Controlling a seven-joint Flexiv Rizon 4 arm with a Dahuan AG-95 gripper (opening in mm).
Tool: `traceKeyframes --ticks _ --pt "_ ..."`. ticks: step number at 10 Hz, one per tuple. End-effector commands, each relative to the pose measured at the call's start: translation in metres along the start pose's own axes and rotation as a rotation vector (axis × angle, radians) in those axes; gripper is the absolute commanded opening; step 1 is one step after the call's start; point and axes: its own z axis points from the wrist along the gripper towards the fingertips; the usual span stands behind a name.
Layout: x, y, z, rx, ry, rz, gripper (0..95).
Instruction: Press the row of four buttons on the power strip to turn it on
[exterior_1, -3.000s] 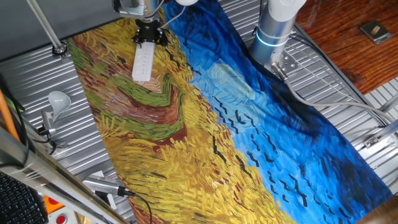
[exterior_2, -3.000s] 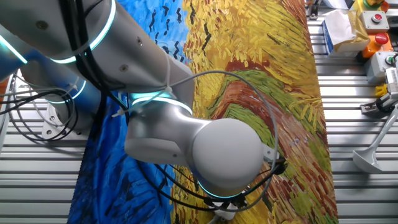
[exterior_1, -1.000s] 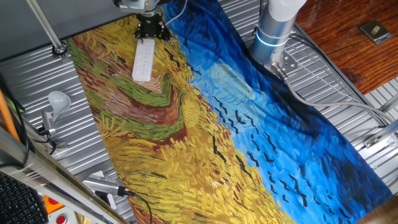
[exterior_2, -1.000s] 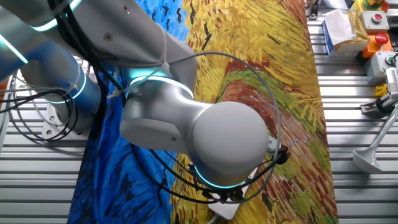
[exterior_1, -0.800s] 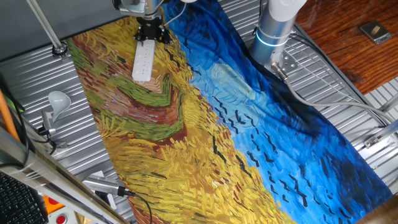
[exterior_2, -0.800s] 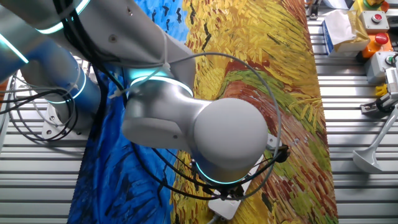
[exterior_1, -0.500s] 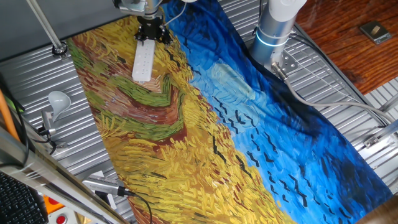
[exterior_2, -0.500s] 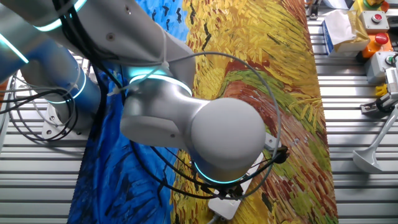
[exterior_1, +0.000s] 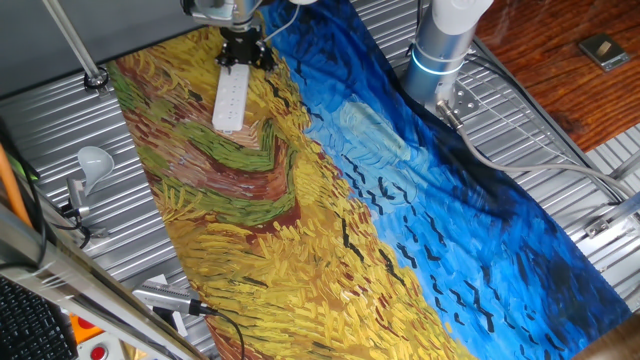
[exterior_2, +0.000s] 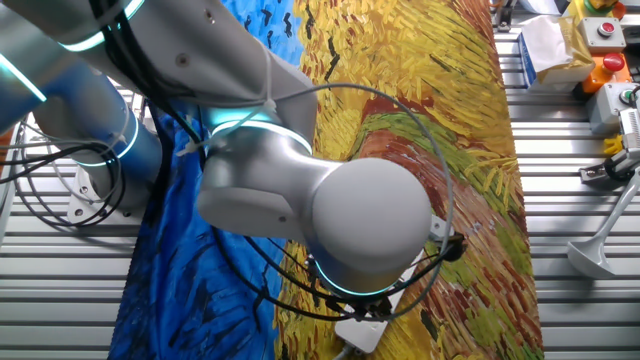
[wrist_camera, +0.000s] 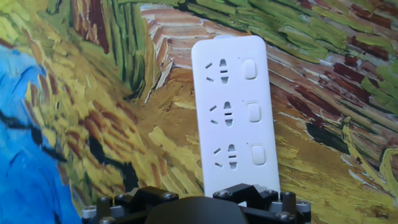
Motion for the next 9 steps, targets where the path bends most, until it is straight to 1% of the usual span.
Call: traceKeyframes --ticks 1,2,3,4,5,6,7,9 --pt "0.013 0.010 0.003 0.016 0.022 -0.026 95.0" --pt "0.025 0.016 0.004 0.032 0.043 -0.038 95.0" --pt "0.035 0.019 0.004 0.031 0.043 -0.043 95.0" --pt "0.047 0.019 0.001 0.029 0.043 -0.068 95.0" --pt "0.054 0.018 -0.001 0.027 0.045 -0.077 95.0" --pt "0.054 0.018 -0.002 0.026 0.042 -0.074 95.0" --pt "0.051 0.018 -0.001 0.025 0.034 -0.059 95.0" --pt "0.033 0.015 0.000 0.022 0.030 -0.037 95.0"
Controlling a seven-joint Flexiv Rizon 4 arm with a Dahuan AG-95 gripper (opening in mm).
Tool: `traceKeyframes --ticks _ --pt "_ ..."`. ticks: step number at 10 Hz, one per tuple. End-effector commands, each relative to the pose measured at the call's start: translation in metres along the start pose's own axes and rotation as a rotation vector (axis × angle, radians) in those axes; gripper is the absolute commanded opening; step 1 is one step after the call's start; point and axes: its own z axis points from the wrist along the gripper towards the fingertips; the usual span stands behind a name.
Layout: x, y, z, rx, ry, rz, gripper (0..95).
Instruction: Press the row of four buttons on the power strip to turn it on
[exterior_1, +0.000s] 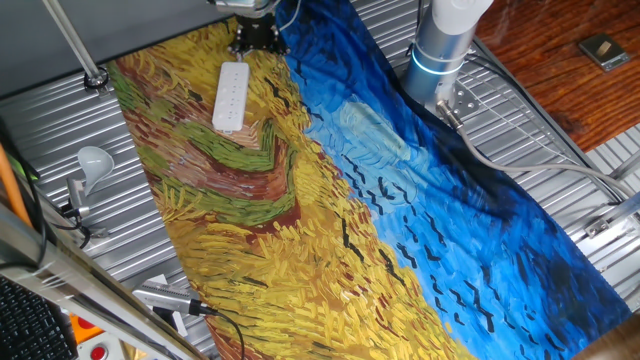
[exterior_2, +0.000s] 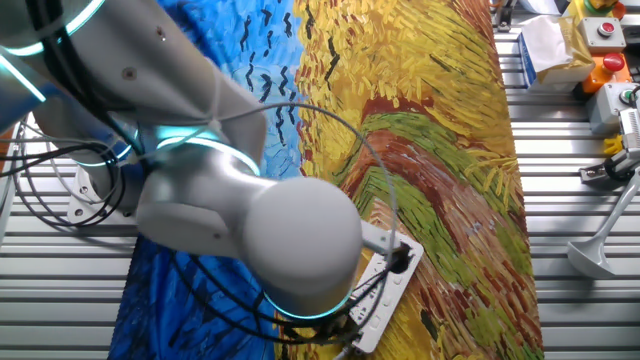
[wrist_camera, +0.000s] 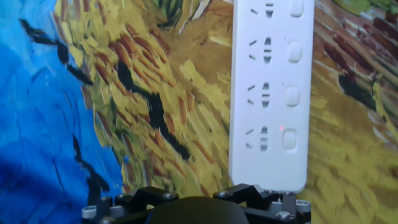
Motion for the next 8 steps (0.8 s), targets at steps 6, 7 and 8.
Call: traceKeyframes --ticks 6,7,8 --pt "-0.062 -0.040 -0.016 0.006 0.034 0.006 95.0" --pt "-0.062 -0.040 -0.016 0.013 0.039 0.012 95.0" --pt "-0.062 -0.040 -0.016 0.015 0.042 0.009 95.0"
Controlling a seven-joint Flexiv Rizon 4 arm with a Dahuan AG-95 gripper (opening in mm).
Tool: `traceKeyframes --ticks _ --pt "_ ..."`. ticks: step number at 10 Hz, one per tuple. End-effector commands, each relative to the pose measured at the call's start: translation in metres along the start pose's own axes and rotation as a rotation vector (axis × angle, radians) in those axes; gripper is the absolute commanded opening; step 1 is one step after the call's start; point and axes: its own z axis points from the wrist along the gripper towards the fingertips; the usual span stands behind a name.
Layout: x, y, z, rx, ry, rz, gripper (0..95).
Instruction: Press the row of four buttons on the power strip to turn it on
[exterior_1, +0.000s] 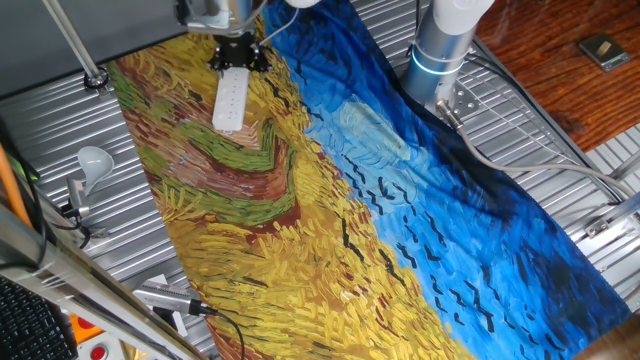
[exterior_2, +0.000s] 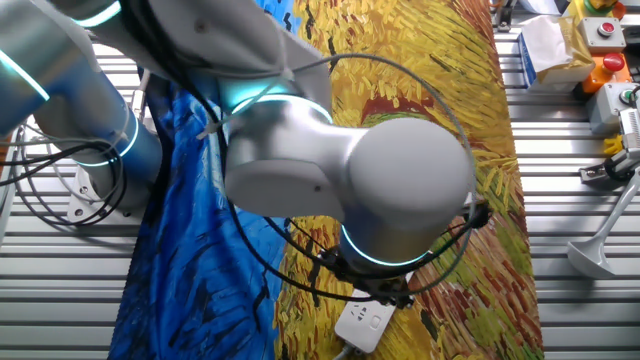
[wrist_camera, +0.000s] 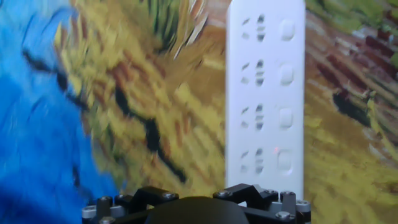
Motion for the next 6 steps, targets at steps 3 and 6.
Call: traceKeyframes --ticks 3,6 --pt "0.0013 0.0010 0.0012 0.004 0.007 -0.051 95.0" --pt "0.0013 0.0010 0.0012 0.007 0.019 -0.077 95.0"
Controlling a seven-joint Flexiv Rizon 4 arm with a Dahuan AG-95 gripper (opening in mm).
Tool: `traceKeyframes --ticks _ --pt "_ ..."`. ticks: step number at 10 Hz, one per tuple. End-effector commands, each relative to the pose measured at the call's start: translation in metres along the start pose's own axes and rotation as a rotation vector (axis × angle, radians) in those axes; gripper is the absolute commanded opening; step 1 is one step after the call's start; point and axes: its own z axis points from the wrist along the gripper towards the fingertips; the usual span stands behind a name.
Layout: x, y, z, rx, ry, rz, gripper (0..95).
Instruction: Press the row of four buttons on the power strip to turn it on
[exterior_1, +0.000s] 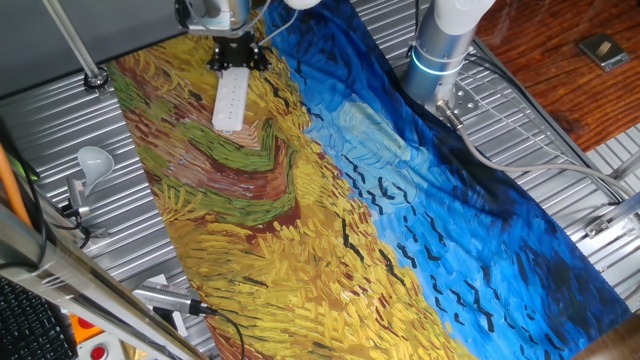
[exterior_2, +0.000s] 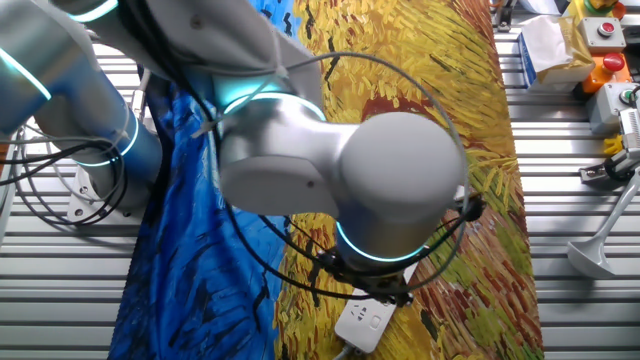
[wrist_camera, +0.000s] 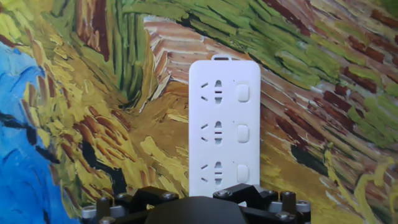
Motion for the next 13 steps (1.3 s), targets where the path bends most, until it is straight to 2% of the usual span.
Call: traceKeyframes --ticks 1,3,6,13 --pt "0.001 0.000 0.000 0.008 0.003 0.014 95.0" --pt "-0.004 0.000 0.003 0.002 -0.012 0.038 95.0" --pt "-0.011 -0.004 0.017 0.005 -0.037 0.052 95.0" --pt "-0.010 -0.003 0.030 0.018 -0.047 0.021 95.0"
